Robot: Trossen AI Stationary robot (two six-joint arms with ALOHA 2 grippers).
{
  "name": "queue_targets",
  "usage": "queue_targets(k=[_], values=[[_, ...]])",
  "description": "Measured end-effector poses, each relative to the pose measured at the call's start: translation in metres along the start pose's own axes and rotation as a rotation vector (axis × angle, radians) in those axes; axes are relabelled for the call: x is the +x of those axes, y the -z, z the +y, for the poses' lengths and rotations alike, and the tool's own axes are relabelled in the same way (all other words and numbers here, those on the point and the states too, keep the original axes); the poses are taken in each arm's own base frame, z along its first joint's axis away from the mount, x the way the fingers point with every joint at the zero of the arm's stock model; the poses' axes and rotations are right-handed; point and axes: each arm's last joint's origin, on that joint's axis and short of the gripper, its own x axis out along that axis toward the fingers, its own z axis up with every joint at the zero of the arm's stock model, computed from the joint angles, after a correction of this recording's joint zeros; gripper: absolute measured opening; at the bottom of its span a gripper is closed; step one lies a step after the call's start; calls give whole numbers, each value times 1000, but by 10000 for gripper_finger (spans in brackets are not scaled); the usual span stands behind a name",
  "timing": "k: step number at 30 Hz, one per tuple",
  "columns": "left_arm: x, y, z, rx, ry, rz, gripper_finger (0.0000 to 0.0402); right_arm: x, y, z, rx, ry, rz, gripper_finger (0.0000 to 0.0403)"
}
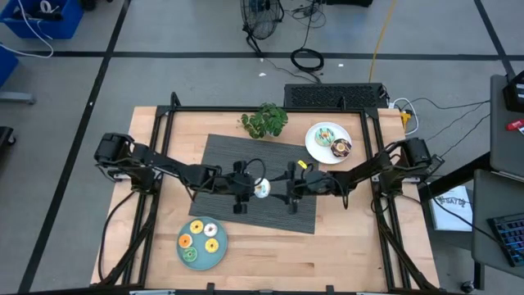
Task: Pick & Place donuts
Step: Put the large light blue donut on the white plate
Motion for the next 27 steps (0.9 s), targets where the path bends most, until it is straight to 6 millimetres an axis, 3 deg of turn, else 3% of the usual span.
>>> queue_targets(k=[9, 27], values=[[0, -2, 0, -13, -1, -24, 149, 0, -5, -2, 20, 36, -53, 283], [0, -4, 1, -10, -1, -38, 149, -1, -9, 0, 37, -10, -101, 266]])
